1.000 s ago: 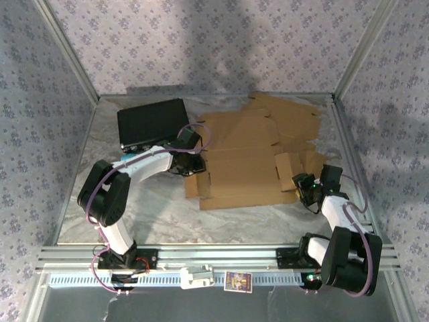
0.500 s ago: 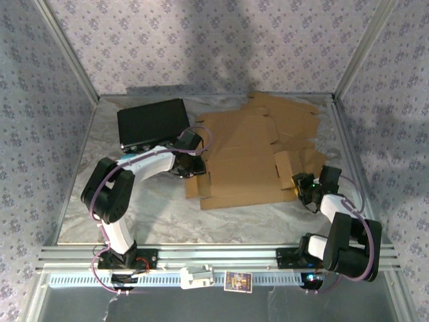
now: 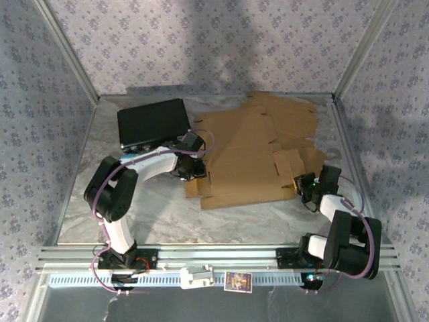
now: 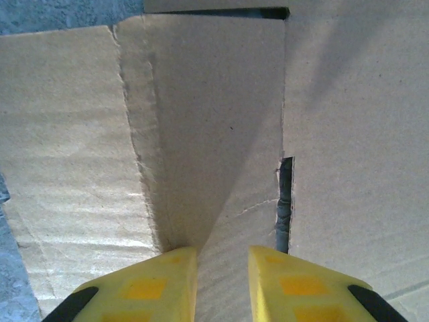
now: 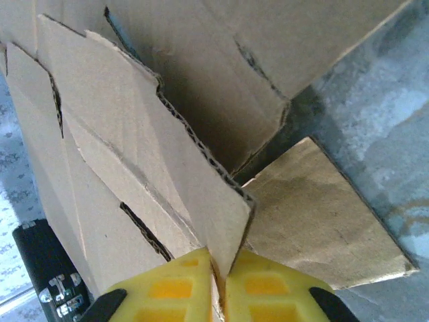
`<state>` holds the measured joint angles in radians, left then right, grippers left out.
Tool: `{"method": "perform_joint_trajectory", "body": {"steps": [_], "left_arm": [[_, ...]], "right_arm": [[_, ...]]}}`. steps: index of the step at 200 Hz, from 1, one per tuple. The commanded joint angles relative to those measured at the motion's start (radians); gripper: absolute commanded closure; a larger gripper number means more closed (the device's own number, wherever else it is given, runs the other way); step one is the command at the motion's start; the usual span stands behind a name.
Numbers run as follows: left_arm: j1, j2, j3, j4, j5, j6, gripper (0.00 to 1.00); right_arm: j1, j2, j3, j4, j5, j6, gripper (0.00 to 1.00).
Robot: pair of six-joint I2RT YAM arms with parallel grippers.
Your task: Fold the paper box
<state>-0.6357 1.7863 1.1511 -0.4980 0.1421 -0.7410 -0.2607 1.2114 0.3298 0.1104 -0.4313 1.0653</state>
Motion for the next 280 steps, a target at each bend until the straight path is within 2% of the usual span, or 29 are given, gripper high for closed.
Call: {"method": "perform_joint_trajectory", "body": {"steps": [1,30,71,83,94,112,117,129,145,171,199,224,253,280], "left_arm": [[-0.013,-0.044,0.035,-0.025,-0.022,0.034,0.70],[-0.057,-0.130,0.058,-0.052,-0.111,0.131,0.54],[-0.194,-0.291,-0.005,-0.017,-0.297,0.430,0.46],[-0.203,-0.340,-0.061,0.003,-0.321,0.471,0.43],[-0.198,-0.379,-0.096,-0.007,-0.367,0.457,0.39],[-0.131,-0.408,-0.085,-0.118,-0.376,0.297,0.26],[-0.100,-0.410,-0.074,-0.154,-0.349,0.230,0.22],[-0.031,-0.423,-0.062,-0.208,-0.246,0.078,0.21],[0.014,-0.457,-0.084,-0.186,-0.145,-0.118,0.20],[0.023,-0.495,-0.129,-0.031,-0.099,-0.452,0.03],[0.021,-0.455,-0.162,0.051,-0.002,-0.777,0.04],[0.013,-0.447,-0.223,0.145,0.028,-0.955,0.06],[0.014,-0.412,-0.299,0.340,-0.021,-1.089,0.12],[0.017,-0.330,-0.277,0.448,-0.066,-1.099,0.17]], "right_arm": [[0.018,-0.034,0.034,-0.052,0.039,0.040,1.00],[0.054,-0.097,0.136,-0.217,0.096,0.101,1.00],[0.078,-0.113,0.322,-0.467,0.145,0.147,1.00],[0.079,-0.093,0.363,-0.493,0.129,0.165,1.00],[0.082,-0.070,0.400,-0.519,0.116,0.178,1.00],[0.090,-0.042,0.453,-0.555,0.111,0.188,1.00],[0.092,-0.038,0.461,-0.560,0.112,0.191,1.00],[0.092,-0.033,0.478,-0.567,0.108,0.202,1.00],[0.093,-0.025,0.492,-0.572,0.102,0.212,1.00],[0.095,-0.014,0.508,-0.584,0.090,0.213,1.00],[0.095,-0.008,0.511,-0.582,0.085,0.222,1.00],[0.095,0.004,0.514,-0.574,0.070,0.230,1.00],[0.093,0.015,0.521,-0.572,0.053,0.238,1.00],[0.088,0.017,0.524,-0.579,0.042,0.240,1.00]]}}
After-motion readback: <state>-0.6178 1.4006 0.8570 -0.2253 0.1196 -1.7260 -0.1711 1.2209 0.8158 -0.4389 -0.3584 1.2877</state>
